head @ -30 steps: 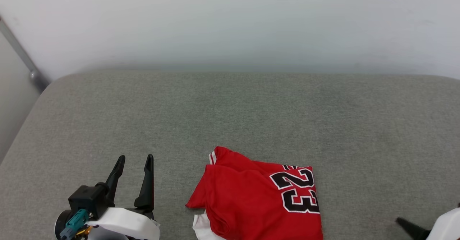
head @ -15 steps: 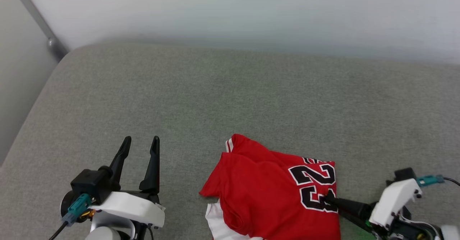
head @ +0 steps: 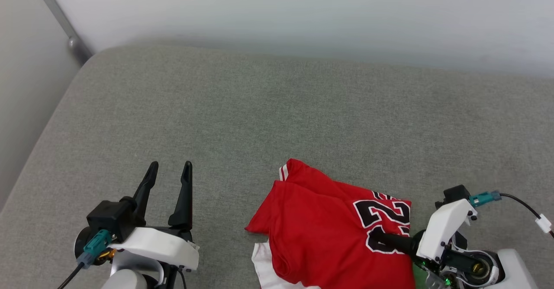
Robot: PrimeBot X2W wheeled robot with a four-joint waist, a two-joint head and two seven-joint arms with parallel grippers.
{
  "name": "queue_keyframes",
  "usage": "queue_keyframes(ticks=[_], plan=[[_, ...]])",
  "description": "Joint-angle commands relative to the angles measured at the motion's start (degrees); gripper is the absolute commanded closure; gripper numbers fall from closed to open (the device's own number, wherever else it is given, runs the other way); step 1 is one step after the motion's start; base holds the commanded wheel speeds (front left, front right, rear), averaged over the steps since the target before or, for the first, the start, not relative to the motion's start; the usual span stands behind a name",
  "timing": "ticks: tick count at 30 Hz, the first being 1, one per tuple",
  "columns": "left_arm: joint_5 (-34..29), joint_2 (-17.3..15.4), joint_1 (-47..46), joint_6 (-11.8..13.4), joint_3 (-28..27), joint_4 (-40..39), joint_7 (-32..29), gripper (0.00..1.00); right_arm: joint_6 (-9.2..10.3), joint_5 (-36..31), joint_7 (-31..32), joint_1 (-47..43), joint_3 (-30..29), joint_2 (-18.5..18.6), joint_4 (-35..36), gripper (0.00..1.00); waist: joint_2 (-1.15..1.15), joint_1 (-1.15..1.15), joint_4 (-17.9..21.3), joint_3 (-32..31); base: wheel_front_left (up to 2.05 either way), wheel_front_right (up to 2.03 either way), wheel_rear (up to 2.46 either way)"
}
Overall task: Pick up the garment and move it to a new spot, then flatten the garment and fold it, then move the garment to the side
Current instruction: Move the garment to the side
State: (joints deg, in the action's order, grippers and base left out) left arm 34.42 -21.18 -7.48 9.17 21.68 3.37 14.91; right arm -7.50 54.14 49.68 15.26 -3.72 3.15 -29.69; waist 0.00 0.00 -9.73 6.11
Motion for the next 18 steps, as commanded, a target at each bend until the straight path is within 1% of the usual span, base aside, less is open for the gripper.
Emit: queue_keyframes(ticks=[1, 4, 7, 9, 12, 15, 18], plan=[[-0.5, 0.2, 0.6, -0.1, -0.2, 0.2, 0.4, 0.0, 0.03, -0.8, -0.4, 0.2, 0.7, 0.6, 0.7, 1.0, 0.0, 0.0, 0.4, -1.0, 0.0, 0.0, 0.0], [-0.7, 0.4, 1.3, -0.2, -0.4, 0.3, 0.4, 0.0, 0.03, -3.8, -1.6, -0.4, 3.2, 2.5, 2.8, 1.0, 0.0, 0.0, 1.4, -2.5, 0.0, 0.0, 0.0], [-1.0, 0.3, 2.2, 0.0, -0.4, 0.3, 0.3, 0.0, 0.03, -8.5, -3.3, -1.0, 6.7, 5.1, 5.2, 1.0, 0.0, 0.0, 3.0, -4.1, 0.0, 0.0, 0.0], [-1.0, 0.1, 3.0, 0.2, -0.4, 0.1, 0.3, 0.0, 0.03, -12.9, -3.9, -1.3, 8.9, 7.6, 5.9, 1.0, 0.0, 0.0, 4.6, -4.9, 0.0, 0.0, 0.0], [-0.9, 0.0, 3.9, 0.4, -0.4, -0.3, 0.2, 0.0, 0.03, -18.7, -4.2, -1.0, 10.8, 10.5, 6.4, 1.0, 0.0, 0.0, 7.6, -5.7, 0.0, 0.0, 0.0], [-0.9, 0.0, 4.5, 0.5, -0.3, -1.1, 0.2, 0.0, 0.03, -23.1, -3.5, -0.3, 10.9, 13.1, 6.5, 1.0, 0.0, 0.0, 11.4, -5.7, 0.0, 0.0, 0.0], [-1.0, 0.1, 4.6, 0.5, -0.4, -1.7, 0.2, 0.0, 0.02, -25.3, -2.6, 0.4, 10.0, 13.5, 6.7, 1.0, 0.0, 0.0, 15.5, -4.8, 0.0, 0.0, 0.0]])
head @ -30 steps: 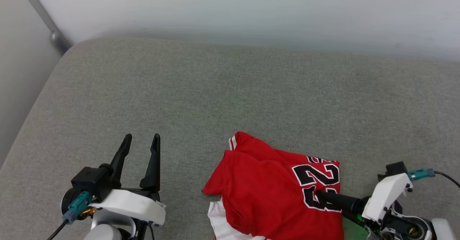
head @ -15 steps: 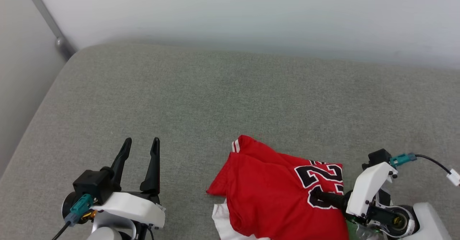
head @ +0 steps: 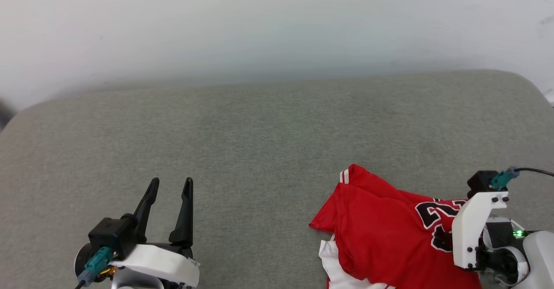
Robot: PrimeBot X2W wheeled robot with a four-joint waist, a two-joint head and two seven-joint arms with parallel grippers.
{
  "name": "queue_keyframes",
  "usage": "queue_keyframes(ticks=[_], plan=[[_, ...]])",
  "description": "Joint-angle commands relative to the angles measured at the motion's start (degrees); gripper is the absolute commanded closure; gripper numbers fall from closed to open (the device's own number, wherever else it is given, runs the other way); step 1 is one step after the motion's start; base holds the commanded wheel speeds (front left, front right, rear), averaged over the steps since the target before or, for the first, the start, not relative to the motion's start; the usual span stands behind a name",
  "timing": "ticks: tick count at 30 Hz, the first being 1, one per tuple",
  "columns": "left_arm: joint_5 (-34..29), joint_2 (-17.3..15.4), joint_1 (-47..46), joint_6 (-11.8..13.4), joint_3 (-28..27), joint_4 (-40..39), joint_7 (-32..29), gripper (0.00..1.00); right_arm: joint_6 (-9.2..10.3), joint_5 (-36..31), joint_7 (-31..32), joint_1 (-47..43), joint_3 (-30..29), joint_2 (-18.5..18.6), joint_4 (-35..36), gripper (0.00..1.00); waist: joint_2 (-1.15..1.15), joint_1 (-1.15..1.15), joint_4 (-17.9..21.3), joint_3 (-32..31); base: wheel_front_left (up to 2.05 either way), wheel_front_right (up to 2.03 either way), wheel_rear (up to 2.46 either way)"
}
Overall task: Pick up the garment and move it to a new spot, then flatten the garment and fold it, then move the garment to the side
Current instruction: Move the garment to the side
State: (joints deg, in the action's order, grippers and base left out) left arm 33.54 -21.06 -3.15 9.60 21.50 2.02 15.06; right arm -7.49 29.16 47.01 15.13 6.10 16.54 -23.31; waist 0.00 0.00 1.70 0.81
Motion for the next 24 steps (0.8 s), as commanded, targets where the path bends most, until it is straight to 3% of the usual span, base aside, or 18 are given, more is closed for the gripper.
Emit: queue_keyframes(ticks=[1, 5, 11, 18, 24], plan=[[-0.2, 0.0, -0.1, -0.1, -0.2, -0.6, 0.0, 0.0, 0.01, -0.8, 0.1, 1.3, -0.7, 0.5, 0.4, 1.0, 0.0, 0.0, 5.4, 1.1, 0.0, 0.0, 0.0], [-0.8, -0.5, -2.8, -0.8, -0.4, -2.1, 0.1, 0.0, 0.01, -3.1, -1.5, 4.6, -3.0, 0.2, 0.5, 1.0, 0.0, 0.0, 10.8, 5.5, 0.0, 0.0, 0.0], [-2.2, -2.9, -8.1, -1.9, -0.9, -5.5, -1.1, 0.0, 0.01, -6.6, -7.2, 11.6, -7.3, -1.0, -0.4, 1.0, 0.0, 0.0, 15.5, 15.7, 0.0, 0.0, 0.0], [-4.5, -6.4, -16.5, -4.1, -0.9, -10.3, -3.9, 0.0, 0.02, -12.0, -13.9, 19.9, -16.9, 1.3, -2.5, 1.0, 0.0, 0.0, 15.6, 27.8, 0.0, 0.0, 0.0], [-5.9, -6.8, -22.5, -5.4, -0.2, -12.8, -5.3, 0.0, 0.03, -16.9, -16.8, 25.0, -27.8, 3.5, -2.8, 1.0, 0.0, 0.0, 14.0, 34.5, 0.0, 0.0, 0.0]])
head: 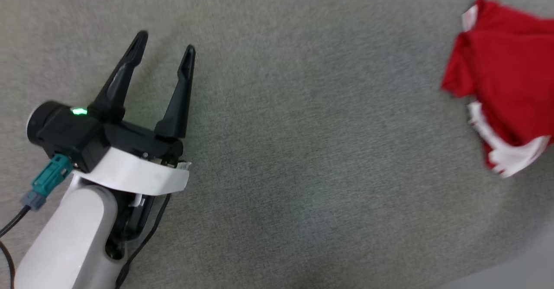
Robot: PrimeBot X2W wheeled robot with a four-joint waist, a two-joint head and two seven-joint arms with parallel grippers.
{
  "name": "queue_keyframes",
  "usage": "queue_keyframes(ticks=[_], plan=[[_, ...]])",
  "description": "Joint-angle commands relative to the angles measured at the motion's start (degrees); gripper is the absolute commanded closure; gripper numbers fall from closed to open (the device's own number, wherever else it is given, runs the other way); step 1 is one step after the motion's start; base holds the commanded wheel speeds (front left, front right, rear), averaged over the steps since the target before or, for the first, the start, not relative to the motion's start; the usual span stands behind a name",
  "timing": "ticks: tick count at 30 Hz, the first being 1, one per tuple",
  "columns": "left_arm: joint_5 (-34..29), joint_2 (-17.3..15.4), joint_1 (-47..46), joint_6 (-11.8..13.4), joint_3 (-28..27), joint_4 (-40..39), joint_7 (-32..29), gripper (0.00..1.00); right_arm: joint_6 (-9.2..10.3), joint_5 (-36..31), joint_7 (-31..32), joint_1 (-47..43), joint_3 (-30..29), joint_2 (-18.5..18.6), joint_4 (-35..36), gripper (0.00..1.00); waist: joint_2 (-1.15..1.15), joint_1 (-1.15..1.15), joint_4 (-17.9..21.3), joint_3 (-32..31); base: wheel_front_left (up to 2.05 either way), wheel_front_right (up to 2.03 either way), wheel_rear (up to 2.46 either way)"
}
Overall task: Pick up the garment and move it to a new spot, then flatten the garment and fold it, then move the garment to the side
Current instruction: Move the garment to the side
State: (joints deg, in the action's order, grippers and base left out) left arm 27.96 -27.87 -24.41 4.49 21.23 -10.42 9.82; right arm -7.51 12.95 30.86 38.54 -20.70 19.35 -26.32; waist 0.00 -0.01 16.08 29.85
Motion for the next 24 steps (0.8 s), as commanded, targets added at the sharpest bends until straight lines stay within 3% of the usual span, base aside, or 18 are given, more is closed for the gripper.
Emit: queue_keyframes(ticks=[1, 4, 9, 12, 13, 14, 19, 24], plan=[[-0.6, 0.0, -2.0, -0.4, 0.3, -0.9, -0.4, 0.0, 0.05, -1.2, -1.0, 2.3, -2.8, 1.0, 0.1, 1.0, 0.0, 0.01, -0.6, 6.3, 0.0, 0.0, 0.0], [-1.2, -0.3, -4.2, -1.0, 0.9, -2.1, -1.0, 0.0, 0.05, -2.7, -4.5, 5.3, -6.4, 3.5, -2.3, 1.0, 0.0, 0.01, -1.6, 9.0, 0.0, 0.0, 0.0], [-1.8, -1.2, -6.2, -1.4, 0.8, -3.4, -1.8, 0.0, 0.05, -4.8, -10.4, 9.0, -9.1, 3.7, -6.2, 1.0, 0.0, 0.01, -2.2, 11.6, 0.0, 0.0, 0.0], [-1.8, -1.6, -6.2, -1.3, 0.7, -3.3, -1.9, 0.0, 0.04, -5.8, -13.2, 10.5, -8.3, 3.0, -9.1, 0.67, 0.0, 0.01, -2.3, 12.0, 0.0, 0.0, 0.0], [-1.7, -1.6, -6.1, -1.2, 0.7, -3.1, -1.9, 0.0, 0.06, -6.3, -14.3, 10.8, -8.0, 3.1, -10.0, 0.45, 0.0, 0.01, -2.3, 12.1, 0.0, 0.0, 0.0], [-1.6, -1.7, -6.0, -1.2, 0.7, -3.0, -1.9, 0.0, 0.05, -6.7, -15.8, 11.1, -8.1, 3.2, -10.7, 0.0, 0.0, 0.01, -2.4, 12.1, 0.0, 0.0, 0.0], [-1.1, -2.0, -4.7, -1.1, 0.4, -2.0, -1.2, 0.0, 0.05, -11.2, -22.9, 12.2, -9.2, 5.0, -14.3, 0.0, 0.0, 0.01, -2.6, 10.9, 0.0, 0.0, 0.0], [-0.1, -0.7, -2.2, -0.8, 0.8, 0.6, 0.8, 0.0, 0.05, -14.3, -26.7, 10.6, -9.2, 6.9, -16.8, 0.0, 0.0, 0.01, -2.9, 5.4, 0.0, 0.0, 0.0]])
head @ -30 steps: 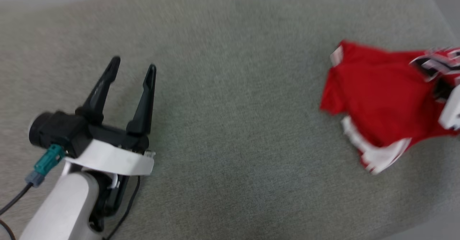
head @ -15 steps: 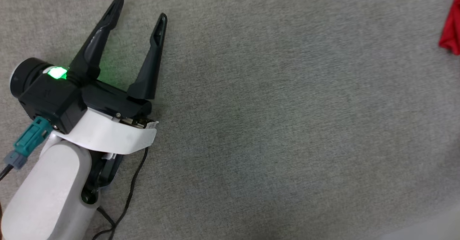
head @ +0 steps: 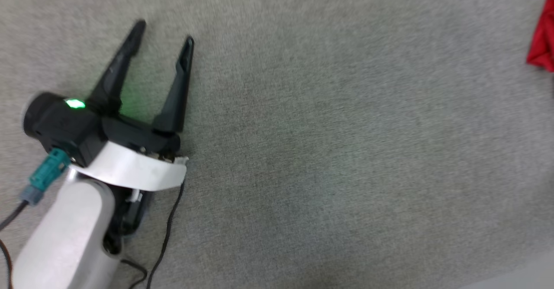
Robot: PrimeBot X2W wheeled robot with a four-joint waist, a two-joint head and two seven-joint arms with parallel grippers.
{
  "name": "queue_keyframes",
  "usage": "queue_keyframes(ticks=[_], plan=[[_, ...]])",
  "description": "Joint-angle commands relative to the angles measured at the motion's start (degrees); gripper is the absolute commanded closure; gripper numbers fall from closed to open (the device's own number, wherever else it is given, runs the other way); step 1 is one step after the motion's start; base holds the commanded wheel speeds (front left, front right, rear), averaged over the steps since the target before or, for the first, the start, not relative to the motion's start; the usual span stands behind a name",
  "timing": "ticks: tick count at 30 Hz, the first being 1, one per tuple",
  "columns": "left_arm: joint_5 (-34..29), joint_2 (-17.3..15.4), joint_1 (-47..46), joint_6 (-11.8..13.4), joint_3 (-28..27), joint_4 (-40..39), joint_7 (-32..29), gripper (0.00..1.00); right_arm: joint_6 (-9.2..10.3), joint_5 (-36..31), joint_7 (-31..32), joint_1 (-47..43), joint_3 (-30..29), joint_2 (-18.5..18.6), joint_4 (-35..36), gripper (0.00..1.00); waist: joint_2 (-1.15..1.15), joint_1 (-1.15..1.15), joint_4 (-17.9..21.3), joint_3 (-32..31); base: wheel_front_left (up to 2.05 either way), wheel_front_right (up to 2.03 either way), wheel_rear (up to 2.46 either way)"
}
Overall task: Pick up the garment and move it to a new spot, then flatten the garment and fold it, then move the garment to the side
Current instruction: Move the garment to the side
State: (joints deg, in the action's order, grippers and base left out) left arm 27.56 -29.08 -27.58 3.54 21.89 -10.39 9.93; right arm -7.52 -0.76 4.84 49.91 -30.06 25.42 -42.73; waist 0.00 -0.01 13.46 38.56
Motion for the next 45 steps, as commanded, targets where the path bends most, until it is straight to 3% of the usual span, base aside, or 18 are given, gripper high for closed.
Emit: queue_keyframes(ticks=[1, 11, 21, 32, 45], plan=[[0.5, 0.8, 1.7, 0.3, 0.2, 1.2, 1.0, 0.0, 0.06, -0.6, -1.0, -1.5, 0.5, 1.1, -0.6, 0.0, 0.0, 0.01, -0.5, -4.7, 0.0, 0.0, 0.0], [3.0, 4.9, 10.4, 2.1, 0.6, 8.2, 4.0, 0.0, 0.07, 2.4, -2.6, -14.0, 9.1, 0.6, 2.3, 0.0, 0.0, 0.01, -3.5, -20.1, 0.0, 0.0, 0.0], [6.0, 8.5, 19.5, 4.3, 0.8, 12.6, 4.7, 0.0, 0.06, 7.7, -3.3, -30.4, 16.8, -7.4, 13.7, 0.0, 0.0, 0.01, -9.0, -31.9, 0.0, 0.0, 0.0], [5.2, 8.4, 22.9, 5.9, 0.3, 15.3, 4.9, 0.0, 0.06, 8.6, -6.0, -41.8, 23.6, -18.1, 31.1, 0.0, 0.0, 0.01, -15.8, -37.5, 0.0, 0.0, 0.0], [3.9, 9.2, 24.9, 4.8, -0.8, 17.3, 5.3, 0.0, 0.06, 7.0, -4.6, -56.3, 24.0, -22.4, 47.8, 0.0, 0.0, 0.01, -16.9, -39.8, 0.0, 0.0, 0.0]])
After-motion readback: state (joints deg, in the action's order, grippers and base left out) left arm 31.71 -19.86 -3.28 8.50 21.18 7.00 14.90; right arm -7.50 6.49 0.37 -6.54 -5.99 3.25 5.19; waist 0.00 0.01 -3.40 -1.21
